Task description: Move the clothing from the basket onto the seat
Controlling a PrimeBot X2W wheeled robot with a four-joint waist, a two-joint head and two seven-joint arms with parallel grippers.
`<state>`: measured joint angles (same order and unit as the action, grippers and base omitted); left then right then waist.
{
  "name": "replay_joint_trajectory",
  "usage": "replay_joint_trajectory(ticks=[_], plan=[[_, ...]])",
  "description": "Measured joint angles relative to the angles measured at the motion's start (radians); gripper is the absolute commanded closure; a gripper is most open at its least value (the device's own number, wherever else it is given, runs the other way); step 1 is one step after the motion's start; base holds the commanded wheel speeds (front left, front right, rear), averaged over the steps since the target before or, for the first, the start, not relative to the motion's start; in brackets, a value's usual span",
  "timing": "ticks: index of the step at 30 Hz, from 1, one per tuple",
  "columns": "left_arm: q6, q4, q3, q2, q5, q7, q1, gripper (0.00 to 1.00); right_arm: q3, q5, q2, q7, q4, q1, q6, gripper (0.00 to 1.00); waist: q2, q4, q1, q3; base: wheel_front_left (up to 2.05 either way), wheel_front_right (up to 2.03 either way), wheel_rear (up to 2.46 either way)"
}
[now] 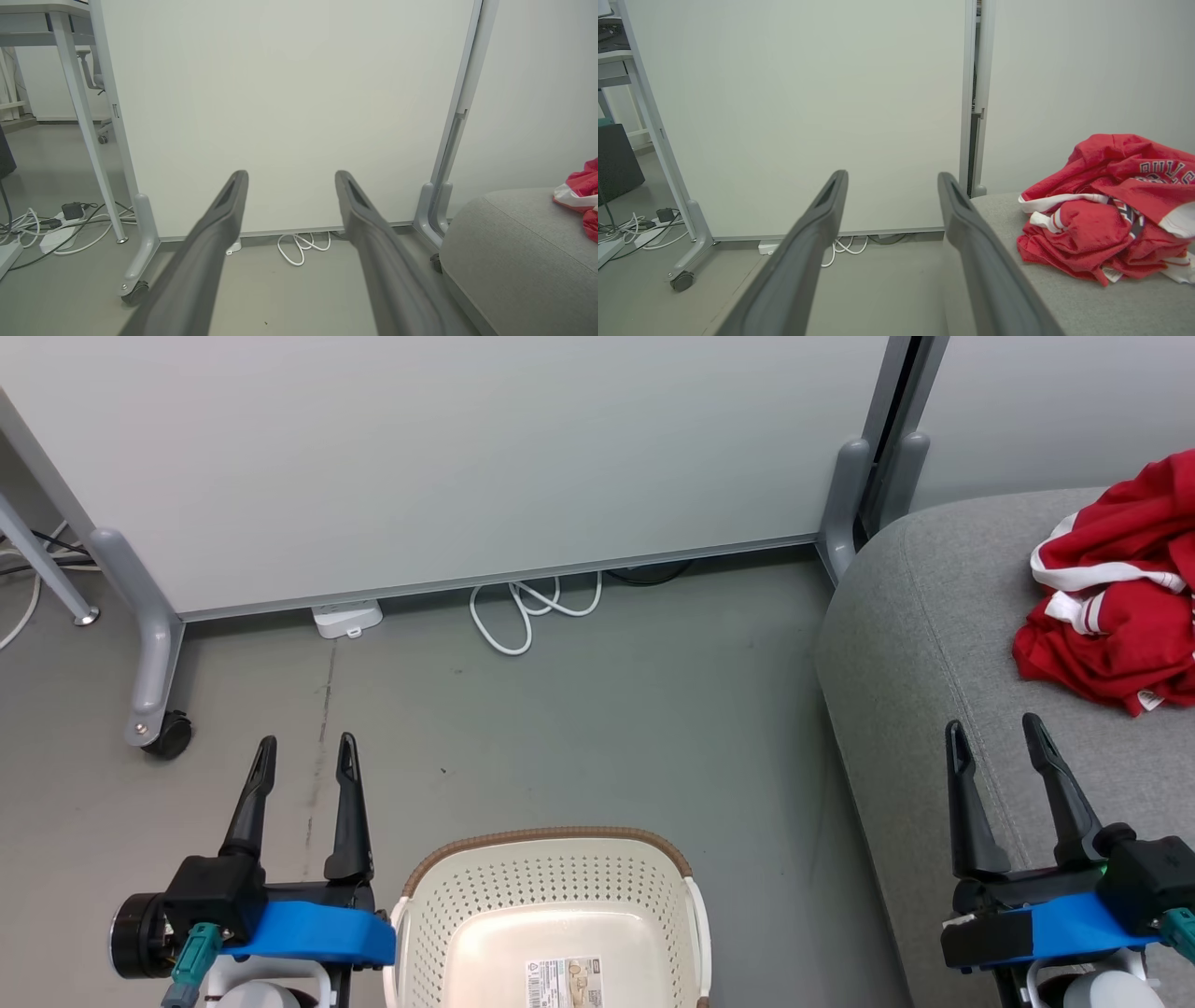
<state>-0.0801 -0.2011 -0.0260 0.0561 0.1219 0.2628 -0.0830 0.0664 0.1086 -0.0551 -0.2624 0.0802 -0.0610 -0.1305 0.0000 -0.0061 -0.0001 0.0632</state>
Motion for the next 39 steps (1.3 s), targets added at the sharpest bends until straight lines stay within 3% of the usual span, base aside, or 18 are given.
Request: replay_joint_trajectory(ticks=[11, 12, 18, 39], plan=[[-0.009, -0.009, 0.016, -0.003, -0.017, 0.0, 0.004, 0.0, -0.002, 0.004, 0.002, 0.0, 0.008, 0.001, 0.0, 0.0, 0.0, 0.001, 0.0001, -0.003, 0.0, 0.0, 0.0], [-0.008, -0.011, 0.015, -0.004, -0.017, 0.0, 0.004, 1.0, -0.002, 0.004, 0.002, 0.0, 0.01, 0.002, 0.0, 1.0, 0.0, 0.001, 0.0001, -0.004, 0.0, 0.0, 0.0], [-0.008, -0.065, 0.015, -0.007, -0.007, -0.012, 0.042, 1.0, -0.003, 0.012, 0.004, 0.007, 0.064, 0.017, 0.0, 1.0, 0.0, 0.001, 0.0001, -0.004, 0.0, 0.0, 0.0], [-0.018, -0.065, 0.045, -0.007, 0.388, -0.109, 0.038, 1.0, 0.008, 0.404, 0.005, 0.104, 0.092, 0.017, 0.0, 1.0, 0.0, 0.002, 0.0001, -0.014, 0.0, 0.0, 0.0]])
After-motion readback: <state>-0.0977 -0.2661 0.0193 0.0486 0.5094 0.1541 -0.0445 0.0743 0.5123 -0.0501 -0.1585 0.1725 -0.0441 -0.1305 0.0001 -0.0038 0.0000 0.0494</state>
